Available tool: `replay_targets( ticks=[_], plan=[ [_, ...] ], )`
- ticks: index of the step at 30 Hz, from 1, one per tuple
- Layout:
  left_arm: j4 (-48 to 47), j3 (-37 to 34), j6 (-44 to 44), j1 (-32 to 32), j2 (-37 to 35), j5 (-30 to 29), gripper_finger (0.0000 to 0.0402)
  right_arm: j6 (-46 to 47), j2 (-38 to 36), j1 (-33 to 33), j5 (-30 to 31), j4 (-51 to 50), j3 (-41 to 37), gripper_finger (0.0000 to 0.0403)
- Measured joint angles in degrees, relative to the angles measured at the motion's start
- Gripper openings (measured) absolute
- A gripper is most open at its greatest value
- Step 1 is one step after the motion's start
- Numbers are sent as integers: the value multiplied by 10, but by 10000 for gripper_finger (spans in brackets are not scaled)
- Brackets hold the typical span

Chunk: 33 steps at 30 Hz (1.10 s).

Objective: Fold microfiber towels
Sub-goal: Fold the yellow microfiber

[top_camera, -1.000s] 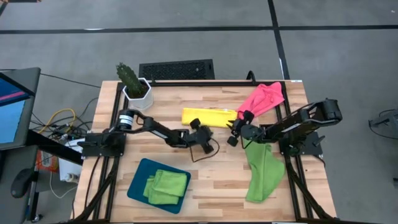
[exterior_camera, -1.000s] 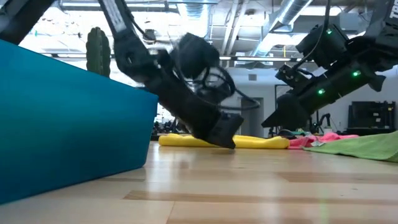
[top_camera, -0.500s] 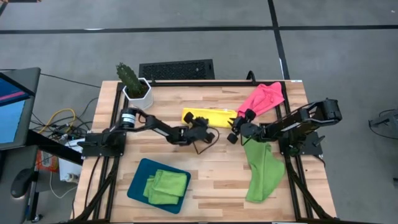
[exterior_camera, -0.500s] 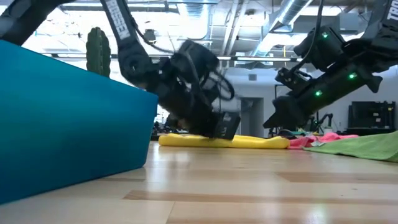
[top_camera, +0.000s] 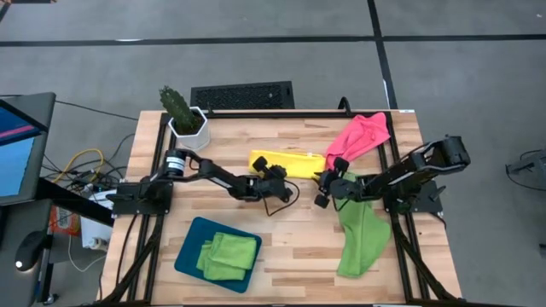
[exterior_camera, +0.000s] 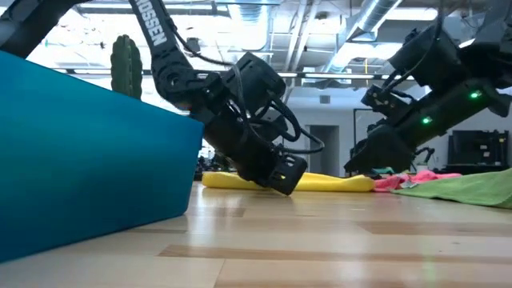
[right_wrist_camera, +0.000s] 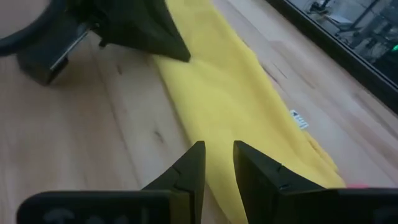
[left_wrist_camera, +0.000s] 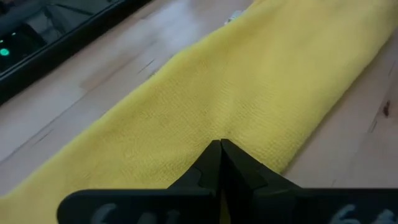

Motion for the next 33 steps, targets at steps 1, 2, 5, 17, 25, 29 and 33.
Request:
replay_targets(
  ticks=[1,2,5,17,25,29,33],
  plan=[
    [-20,0,-10,0,-1,-1,0,-3,0,5,0,-1,0,107],
    [-24,-3,-18,0,-1,-1,0,-4,0,5,1,-1,0,107],
    [-14,-24,-39,-4,-4,-4,0,-4,0,-3,2,2,0,107],
    [-67,-133,-20,-20,-129,11,0,-24,0,-11,-26,30,0,107],
    [86,-241,-24,-27,-259,45,0,-96,0,-11,-109,137,0,107],
    [222,-289,-18,-27,-258,37,0,-115,17,-22,-111,196,0,107],
    [318,-312,-13,-7,-220,39,0,-116,69,-50,-118,270,0,107]
  ],
)
